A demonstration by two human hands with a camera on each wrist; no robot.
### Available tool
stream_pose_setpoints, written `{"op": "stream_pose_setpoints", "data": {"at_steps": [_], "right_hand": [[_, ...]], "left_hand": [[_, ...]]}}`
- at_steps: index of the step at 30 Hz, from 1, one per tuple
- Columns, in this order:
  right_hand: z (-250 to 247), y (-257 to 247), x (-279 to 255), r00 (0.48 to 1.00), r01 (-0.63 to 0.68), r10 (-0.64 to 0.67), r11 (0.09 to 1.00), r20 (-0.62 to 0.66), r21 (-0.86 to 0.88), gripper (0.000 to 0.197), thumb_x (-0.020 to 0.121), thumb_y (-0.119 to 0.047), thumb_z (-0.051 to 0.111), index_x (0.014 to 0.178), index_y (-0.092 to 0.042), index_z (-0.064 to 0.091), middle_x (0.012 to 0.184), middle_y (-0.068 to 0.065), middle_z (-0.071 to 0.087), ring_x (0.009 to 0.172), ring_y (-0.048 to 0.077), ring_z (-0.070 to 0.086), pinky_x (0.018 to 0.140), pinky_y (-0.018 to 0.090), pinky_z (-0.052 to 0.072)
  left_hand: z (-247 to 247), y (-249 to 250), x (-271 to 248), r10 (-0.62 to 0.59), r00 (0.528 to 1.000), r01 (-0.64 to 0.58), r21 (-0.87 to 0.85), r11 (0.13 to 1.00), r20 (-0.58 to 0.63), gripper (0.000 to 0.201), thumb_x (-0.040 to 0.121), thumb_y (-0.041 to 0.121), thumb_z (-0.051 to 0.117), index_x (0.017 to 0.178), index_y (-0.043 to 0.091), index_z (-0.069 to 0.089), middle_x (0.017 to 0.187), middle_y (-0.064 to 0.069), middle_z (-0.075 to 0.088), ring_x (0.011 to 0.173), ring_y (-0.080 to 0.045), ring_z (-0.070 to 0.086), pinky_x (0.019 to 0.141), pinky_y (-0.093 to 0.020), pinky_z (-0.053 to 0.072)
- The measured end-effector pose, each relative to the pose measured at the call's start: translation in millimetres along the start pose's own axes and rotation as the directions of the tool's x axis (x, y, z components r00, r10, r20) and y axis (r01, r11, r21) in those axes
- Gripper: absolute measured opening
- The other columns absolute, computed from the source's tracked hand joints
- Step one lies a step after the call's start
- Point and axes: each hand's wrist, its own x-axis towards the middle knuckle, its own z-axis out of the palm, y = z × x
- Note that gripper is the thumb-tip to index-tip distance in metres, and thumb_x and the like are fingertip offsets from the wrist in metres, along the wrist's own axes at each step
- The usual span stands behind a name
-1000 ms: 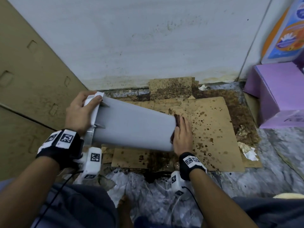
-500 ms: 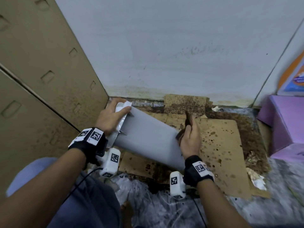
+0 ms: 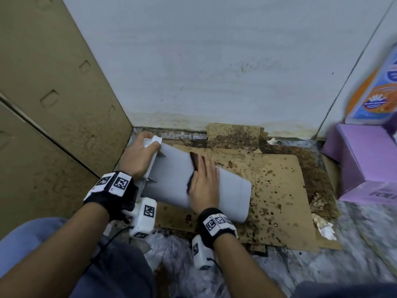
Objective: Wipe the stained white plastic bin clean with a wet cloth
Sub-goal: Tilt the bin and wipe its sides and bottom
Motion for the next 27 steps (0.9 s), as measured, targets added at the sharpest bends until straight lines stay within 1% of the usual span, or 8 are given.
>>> {"op": "stream_pose_setpoints", "data": {"at_steps": [2,6,9,13,17,21,24,27], "right_hand": [[-7,32,-3,0.998,-0.056,0.057,0.998,-0.004,0.028,0.05,0.101,-0.028,0.021,0.15,-0.017,0.026,0.159,0.004,0.021,0.148,0.021,0.01,0.121,0.039,0.007],[-16,84,-8,0.99,-0.114,0.117,0.993,-0.08,0.042,0.05,0.097,-0.029,0.02,0.143,-0.019,0.038,0.149,0.005,0.038,0.141,0.024,0.026,0.119,0.042,0.017],[-20,110,-10,0.976,-0.173,0.182,0.982,-0.121,0.08,0.047,0.097,-0.026,0.022,0.139,-0.018,0.043,0.144,0.006,0.043,0.137,0.023,0.032,0.116,0.045,0.025],[-24,134,-9,0.956,-0.244,0.262,0.96,-0.134,0.141,0.038,0.099,-0.011,0.032,0.134,-0.013,0.049,0.137,0.009,0.048,0.129,0.026,0.04,0.112,0.038,0.03],[-32,140,-4,0.911,-0.362,0.396,0.9,-0.111,0.242,0.038,0.101,-0.012,0.031,0.135,-0.013,0.049,0.137,0.011,0.05,0.126,0.029,0.045,0.104,0.034,0.037],[-45,118,-1,0.935,-0.262,0.319,0.917,-0.157,0.302,0.039,0.103,-0.013,0.03,0.138,-0.013,0.047,0.136,0.01,0.051,0.124,0.026,0.046,0.099,0.027,0.035],[-53,81,4,0.969,-0.12,0.181,0.939,-0.168,0.322,0.039,0.102,-0.011,0.031,0.138,-0.013,0.046,0.136,0.006,0.05,0.12,0.009,0.041,0.099,0.016,0.026],[-51,35,6,0.989,0.038,0.02,0.921,-0.145,0.388,0.037,0.102,-0.01,0.033,0.136,-0.013,0.047,0.135,0.002,0.051,0.121,0.004,0.04,0.104,0.012,0.027]], "left_hand": [[-5,-5,0,-0.018,1.0,0.018,-0.042,0.999,0.002,0.052,0.077,0.053,0.049,0.124,0.032,0.054,0.129,-0.012,0.059,0.111,-0.031,0.054,0.087,-0.04,0.042],[-9,-9,3,-0.039,0.999,0.04,-0.063,0.997,0.009,0.05,0.071,0.054,0.048,0.118,0.038,0.056,0.124,-0.008,0.06,0.111,-0.03,0.054,0.091,-0.04,0.043],[-9,-7,6,-0.035,0.999,0.036,-0.032,0.999,0.024,0.051,0.071,0.054,0.047,0.119,0.038,0.055,0.122,-0.005,0.06,0.109,-0.028,0.054,0.087,-0.038,0.041],[-11,3,9,-0.056,0.996,0.054,0.029,0.998,0.065,0.054,0.07,0.051,0.045,0.121,0.034,0.055,0.12,-0.005,0.056,0.105,-0.027,0.052,0.081,-0.035,0.036],[-10,3,11,-0.125,0.991,0.117,0.139,0.983,0.05,0.046,0.082,0.046,0.053,0.124,0.027,0.057,0.128,-0.009,0.057,0.112,-0.029,0.052,0.083,-0.034,0.035],[-10,-10,8,-0.116,0.992,0.121,0.184,0.976,-0.04,0.046,0.084,0.05,0.061,0.124,0.027,0.062,0.13,-0.009,0.062,0.118,-0.032,0.054,0.088,-0.035,0.039],[-16,-10,4,-0.118,0.99,0.132,0.242,0.961,-0.071,0.049,0.075,0.049,0.068,0.119,0.027,0.067,0.125,-0.012,0.065,0.117,-0.035,0.056,0.096,-0.038,0.044],[-24,-3,3,-0.138,0.988,0.151,0.321,0.935,-0.062,0.038,0.07,0.038,0.077,0.105,0.026,0.071,0.115,-0.013,0.069,0.107,-0.034,0.061,0.09,-0.036,0.05]]}}
